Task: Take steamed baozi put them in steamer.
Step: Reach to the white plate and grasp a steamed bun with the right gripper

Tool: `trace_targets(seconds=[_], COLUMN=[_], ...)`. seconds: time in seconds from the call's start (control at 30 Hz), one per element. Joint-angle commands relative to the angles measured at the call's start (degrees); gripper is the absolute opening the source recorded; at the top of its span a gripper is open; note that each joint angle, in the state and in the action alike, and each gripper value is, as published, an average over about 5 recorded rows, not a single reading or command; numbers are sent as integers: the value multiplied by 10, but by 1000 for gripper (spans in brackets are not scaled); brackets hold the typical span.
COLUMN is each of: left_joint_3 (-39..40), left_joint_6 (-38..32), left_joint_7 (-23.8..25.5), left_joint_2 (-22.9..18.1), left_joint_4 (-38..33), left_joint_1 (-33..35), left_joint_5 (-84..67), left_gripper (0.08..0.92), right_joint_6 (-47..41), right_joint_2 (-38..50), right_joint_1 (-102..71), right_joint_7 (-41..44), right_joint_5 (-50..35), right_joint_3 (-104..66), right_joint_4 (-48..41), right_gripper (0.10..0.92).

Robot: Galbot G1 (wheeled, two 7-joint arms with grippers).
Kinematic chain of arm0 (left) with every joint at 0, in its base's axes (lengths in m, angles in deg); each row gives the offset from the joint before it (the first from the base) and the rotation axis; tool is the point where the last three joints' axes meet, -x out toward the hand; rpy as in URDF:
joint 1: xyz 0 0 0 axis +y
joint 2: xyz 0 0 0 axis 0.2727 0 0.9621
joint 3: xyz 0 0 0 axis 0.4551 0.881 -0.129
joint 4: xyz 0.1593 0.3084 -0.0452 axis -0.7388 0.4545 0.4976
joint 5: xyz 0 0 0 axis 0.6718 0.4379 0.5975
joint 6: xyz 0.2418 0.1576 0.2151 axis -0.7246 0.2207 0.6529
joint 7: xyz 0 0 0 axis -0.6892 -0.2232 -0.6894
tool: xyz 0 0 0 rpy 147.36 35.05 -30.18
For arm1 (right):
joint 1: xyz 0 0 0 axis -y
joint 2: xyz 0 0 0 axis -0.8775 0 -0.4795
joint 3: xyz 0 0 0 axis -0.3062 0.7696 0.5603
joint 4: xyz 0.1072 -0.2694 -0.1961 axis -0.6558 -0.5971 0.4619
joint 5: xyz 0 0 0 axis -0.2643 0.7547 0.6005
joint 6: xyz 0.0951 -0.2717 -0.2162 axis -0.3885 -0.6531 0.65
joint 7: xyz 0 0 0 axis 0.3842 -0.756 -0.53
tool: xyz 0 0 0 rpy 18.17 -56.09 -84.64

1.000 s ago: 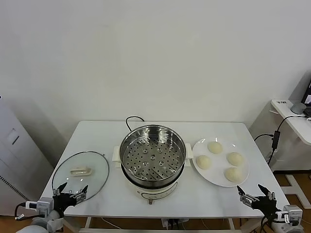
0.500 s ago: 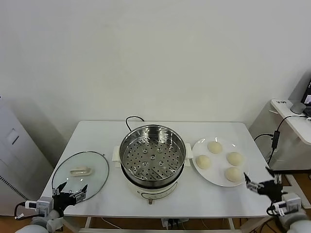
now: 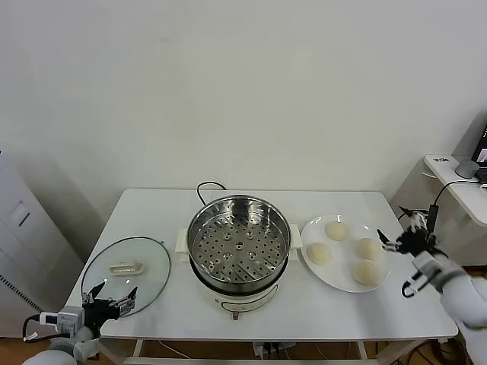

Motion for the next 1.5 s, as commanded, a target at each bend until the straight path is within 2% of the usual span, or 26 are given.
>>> trace_targets(seconds=[0.03,0.3,0.53,0.73,1.2,1.5], left_joint_3=[1,0,0,0,6,6], left_joint_6=[3,4,5,5,8,7], left_joint_7=[0,0,1,1,1,1], left_joint_2=[-3,-6,-5,0,0,-2], left_joint_4=[2,12,13,15,15,12], left_joint_1=[-5,-12,-15,-18,-26,-24], left_joint_5=[0,0,0,-1,-3,-3], left_gripper=[823,823,823,823,823,823], right_joint_6=[28,49,108,134,165,166], right_joint_2=[67,25,-63,-120,-207,-237], right_joint_1=[322,528,583,582,555,544], right_joint_7=[199,312,377,364,327,309], right_joint_5=[15,-9,-11,-1,83,108], right_joint_3=[294,509,565,572,536,513], right_joint_4=[-164,-280,-395,-451,-555,-582], right_gripper=[823,823,823,823,823,822])
